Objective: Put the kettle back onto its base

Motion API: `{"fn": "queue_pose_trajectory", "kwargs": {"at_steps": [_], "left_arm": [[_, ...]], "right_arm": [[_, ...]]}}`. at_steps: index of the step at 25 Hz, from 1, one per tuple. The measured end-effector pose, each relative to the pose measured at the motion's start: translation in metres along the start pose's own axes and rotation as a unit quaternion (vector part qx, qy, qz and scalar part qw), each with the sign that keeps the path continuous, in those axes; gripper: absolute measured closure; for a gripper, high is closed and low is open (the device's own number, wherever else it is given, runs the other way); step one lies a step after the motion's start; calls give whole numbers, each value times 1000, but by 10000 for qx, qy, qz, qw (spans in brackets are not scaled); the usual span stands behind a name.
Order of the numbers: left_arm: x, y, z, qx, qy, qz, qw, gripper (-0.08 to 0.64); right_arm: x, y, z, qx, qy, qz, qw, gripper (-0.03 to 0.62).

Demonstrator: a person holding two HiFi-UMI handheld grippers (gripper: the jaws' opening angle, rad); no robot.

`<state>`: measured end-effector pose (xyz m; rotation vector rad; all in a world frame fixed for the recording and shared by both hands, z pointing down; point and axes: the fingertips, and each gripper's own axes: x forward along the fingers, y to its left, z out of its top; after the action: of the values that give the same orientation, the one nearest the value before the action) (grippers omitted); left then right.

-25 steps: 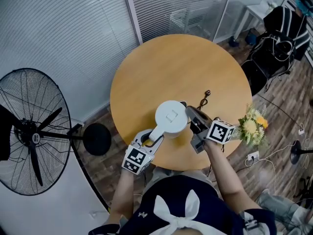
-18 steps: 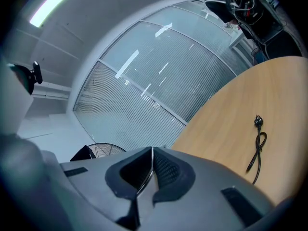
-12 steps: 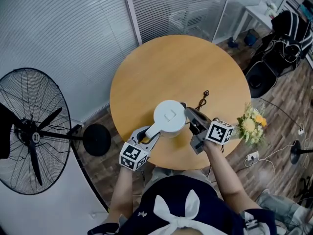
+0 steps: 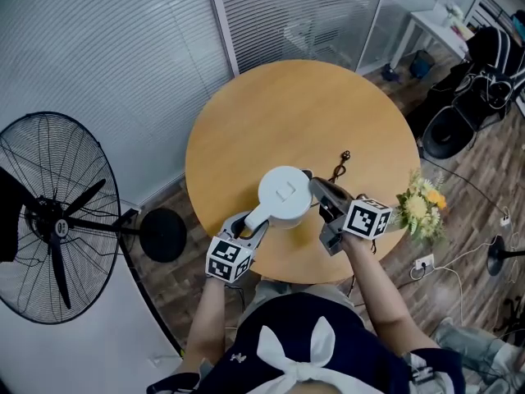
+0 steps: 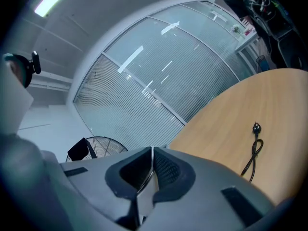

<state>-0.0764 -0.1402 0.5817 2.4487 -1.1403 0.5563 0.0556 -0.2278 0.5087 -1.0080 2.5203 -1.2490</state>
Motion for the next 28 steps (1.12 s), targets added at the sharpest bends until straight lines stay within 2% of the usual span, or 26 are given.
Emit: {"fn": "queue_pose_trajectory", "kwargs": {"at_steps": [2,5,13,19,22,25,28], "left_arm": [[0,0,-3,-80,34,22,10000,387],[-5,-1,6,-188,-174,-1,9997,357],[-27,-6,43,-37,-614,-3,9981,317],[-47,-7,71,-43,-1030,114,9946,314],[-55,-8,88,-57,-1243,172,9921,314],[-61,-10,104,-42,-1407,304,9896,332],[-65,-14,118,-33,-1552,408,9870,421]], "right_arm": [[-1,3,1,-115,15,-27,9999,565],[-4,7,4,-310,-15,-59,9995,565],[-8,27,-3,-1004,116,-83,9948,565],[-13,43,-9,-1100,135,42,9938,565],[-16,53,-11,-1384,165,38,9902,565],[-19,63,-13,-1866,204,-12,9822,566],[-23,73,-12,-2328,121,-76,9724,566]]}}
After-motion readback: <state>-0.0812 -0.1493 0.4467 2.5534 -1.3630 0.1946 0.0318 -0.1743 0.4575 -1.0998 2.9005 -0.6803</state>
